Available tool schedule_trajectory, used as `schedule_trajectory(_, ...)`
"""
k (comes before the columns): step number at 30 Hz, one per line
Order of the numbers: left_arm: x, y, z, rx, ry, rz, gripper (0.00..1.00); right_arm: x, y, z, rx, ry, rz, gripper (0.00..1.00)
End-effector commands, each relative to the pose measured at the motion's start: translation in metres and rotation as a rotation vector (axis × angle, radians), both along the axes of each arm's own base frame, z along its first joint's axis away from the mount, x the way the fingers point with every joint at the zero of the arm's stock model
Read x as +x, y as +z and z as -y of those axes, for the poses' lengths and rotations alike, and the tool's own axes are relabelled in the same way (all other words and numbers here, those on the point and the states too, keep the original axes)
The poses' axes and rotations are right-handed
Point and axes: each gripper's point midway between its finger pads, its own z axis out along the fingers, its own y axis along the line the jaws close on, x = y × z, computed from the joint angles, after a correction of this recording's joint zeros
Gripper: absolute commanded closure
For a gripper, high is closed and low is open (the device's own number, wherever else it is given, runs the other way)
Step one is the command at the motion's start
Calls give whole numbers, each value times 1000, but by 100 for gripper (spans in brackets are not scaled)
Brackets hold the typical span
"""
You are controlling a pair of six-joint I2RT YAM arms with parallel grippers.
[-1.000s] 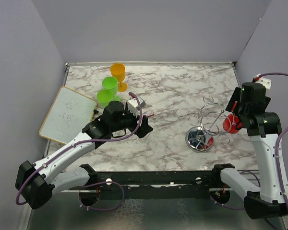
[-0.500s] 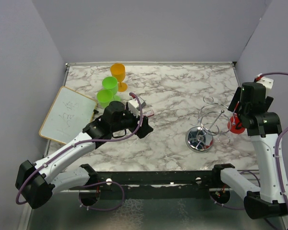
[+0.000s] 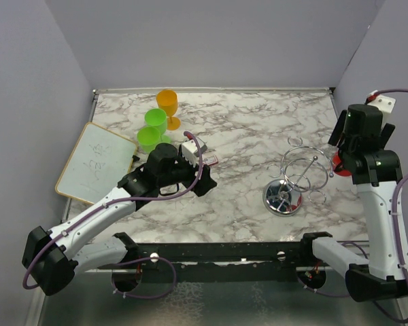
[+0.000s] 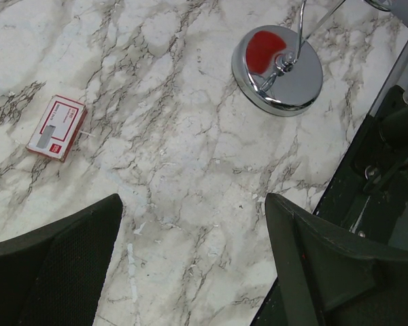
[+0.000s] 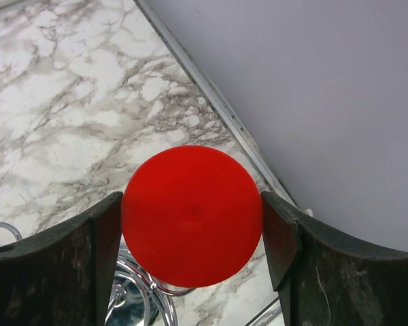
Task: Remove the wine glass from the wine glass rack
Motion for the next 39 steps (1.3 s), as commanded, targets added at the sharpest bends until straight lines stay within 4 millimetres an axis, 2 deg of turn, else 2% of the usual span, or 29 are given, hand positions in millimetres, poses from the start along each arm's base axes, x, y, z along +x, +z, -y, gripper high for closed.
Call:
schedule_trajectory(1,2,-3,-2,22,9,12,12,13,43,6,-46,-8,138,30)
schedule_trajectory(6,5,-1,-6,29,33,28,12,46,68,-22,38,148,234,30)
schedule_trajectory(10,9,0,-10,38,64,43,12,78,88,-57,152,307,318,31)
schedule_trajectory(14,14,4,-14,36,102,57,12,104,120,-95,290,468,426,31)
schedule_trajectory(19,15,33,-19,-22,159,68,12,119,156,-150,524,685,536,31)
schedule_trajectory(23,11,81,-20,-138,196,69,11,115,169,-191,747,851,565,31)
schedule_trajectory(26,3,131,-18,-266,191,81,10,102,170,-218,912,968,560,31)
schedule_trajectory(29,-4,183,-20,-393,192,107,8,86,168,-234,1028,1053,543,31)
schedule_trajectory(32,-13,225,-24,-528,190,117,3,67,162,-245,1114,1120,511,31)
schedule_trajectory(35,-26,254,-22,-663,146,92,1,46,153,-252,1197,1166,474,31)
schedule_trajectory(39,-39,268,-13,-789,73,7,1,18,146,-259,1281,1221,442,31)
